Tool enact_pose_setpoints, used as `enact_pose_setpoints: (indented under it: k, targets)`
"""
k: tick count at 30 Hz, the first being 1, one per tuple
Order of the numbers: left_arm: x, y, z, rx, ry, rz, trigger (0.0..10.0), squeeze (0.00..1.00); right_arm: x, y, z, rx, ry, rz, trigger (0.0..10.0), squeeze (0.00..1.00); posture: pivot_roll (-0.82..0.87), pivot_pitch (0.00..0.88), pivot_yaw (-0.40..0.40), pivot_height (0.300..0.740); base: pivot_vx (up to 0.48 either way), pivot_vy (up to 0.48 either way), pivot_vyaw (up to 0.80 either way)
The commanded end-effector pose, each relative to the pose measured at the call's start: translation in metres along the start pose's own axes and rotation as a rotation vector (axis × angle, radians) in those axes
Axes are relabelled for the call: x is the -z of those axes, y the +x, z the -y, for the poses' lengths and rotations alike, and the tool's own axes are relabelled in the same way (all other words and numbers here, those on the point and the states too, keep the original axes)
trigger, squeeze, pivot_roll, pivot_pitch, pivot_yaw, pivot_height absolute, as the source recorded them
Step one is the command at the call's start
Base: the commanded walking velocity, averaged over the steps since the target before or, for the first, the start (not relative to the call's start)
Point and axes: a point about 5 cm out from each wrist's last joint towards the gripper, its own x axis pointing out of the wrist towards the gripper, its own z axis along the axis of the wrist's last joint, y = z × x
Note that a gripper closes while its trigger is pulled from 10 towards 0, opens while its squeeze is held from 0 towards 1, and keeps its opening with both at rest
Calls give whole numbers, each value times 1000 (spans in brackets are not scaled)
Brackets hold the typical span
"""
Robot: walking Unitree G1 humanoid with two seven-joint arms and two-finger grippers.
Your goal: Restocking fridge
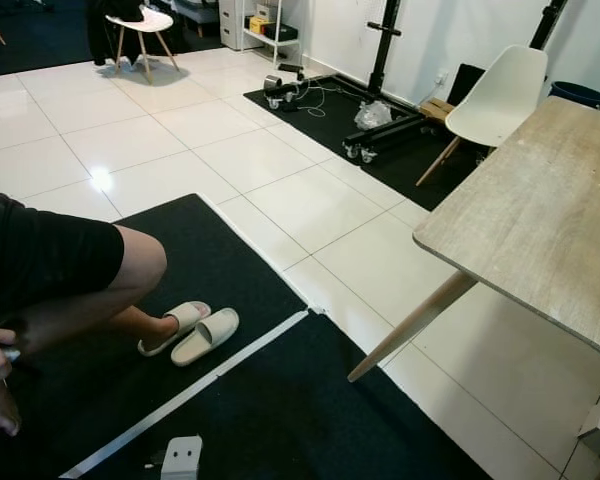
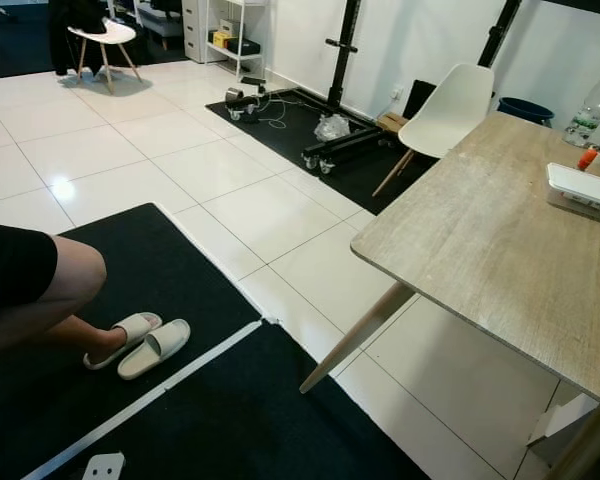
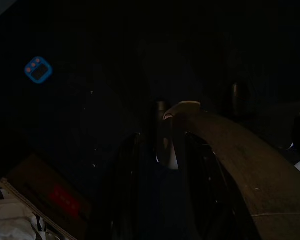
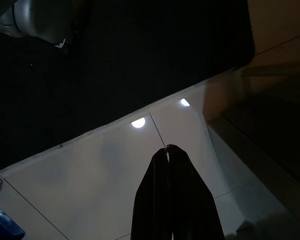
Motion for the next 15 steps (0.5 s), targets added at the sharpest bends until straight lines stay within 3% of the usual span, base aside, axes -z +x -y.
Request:
enact_pose_setpoints:
  k: [1,15]
  targets:
    - [4,1,9,11,14,-18,10000,0,0,-1,5,8,1,3,10000,0,44,0,-92,740,262,0,0]
    - [0,2,8,18,19,-13,10000,0,0,-2,5,-1,24,8,10000,0,39,0,-90,740,296,0,0]
